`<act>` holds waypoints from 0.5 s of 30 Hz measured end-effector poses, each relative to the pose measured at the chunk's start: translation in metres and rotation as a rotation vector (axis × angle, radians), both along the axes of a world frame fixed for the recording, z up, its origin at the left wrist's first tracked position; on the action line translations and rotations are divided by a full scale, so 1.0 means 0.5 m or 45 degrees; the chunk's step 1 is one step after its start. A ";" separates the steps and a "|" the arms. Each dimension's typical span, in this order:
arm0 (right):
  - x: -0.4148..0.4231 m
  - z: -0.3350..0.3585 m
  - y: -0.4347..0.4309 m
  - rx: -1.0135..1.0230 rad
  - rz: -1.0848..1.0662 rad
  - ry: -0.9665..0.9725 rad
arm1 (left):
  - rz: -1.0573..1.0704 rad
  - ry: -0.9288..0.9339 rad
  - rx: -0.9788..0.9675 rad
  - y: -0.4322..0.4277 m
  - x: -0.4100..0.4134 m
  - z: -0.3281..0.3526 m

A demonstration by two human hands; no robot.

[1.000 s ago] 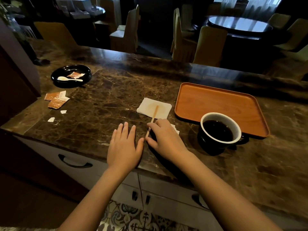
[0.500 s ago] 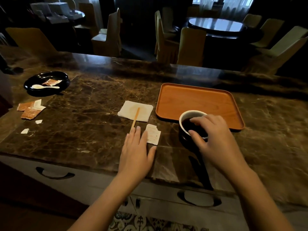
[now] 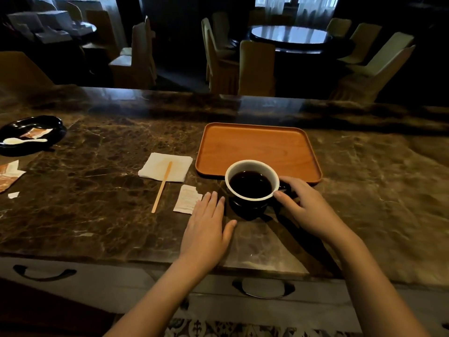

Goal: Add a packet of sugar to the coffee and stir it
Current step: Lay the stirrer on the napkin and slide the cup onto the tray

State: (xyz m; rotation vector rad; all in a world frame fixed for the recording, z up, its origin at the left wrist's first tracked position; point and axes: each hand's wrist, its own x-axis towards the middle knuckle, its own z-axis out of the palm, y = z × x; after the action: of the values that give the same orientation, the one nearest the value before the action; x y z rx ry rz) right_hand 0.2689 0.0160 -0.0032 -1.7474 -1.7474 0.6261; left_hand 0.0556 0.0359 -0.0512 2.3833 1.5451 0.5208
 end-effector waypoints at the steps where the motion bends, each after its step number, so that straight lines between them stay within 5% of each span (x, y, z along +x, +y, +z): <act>1: 0.002 -0.003 0.001 -0.016 0.003 0.089 | 0.004 0.014 0.003 0.001 0.001 -0.002; 11: 0.042 -0.015 0.036 -0.184 0.055 0.529 | 0.007 0.161 0.036 0.000 0.004 -0.008; 15: 0.060 -0.003 0.047 -0.234 0.201 0.440 | 0.005 0.174 0.045 0.003 0.003 -0.012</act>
State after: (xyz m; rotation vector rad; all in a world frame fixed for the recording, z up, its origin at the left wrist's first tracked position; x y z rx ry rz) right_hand 0.2987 0.0396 -0.0046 -1.5146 -1.6324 1.1167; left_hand 0.0569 0.0373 -0.0574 2.4895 1.6096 0.3967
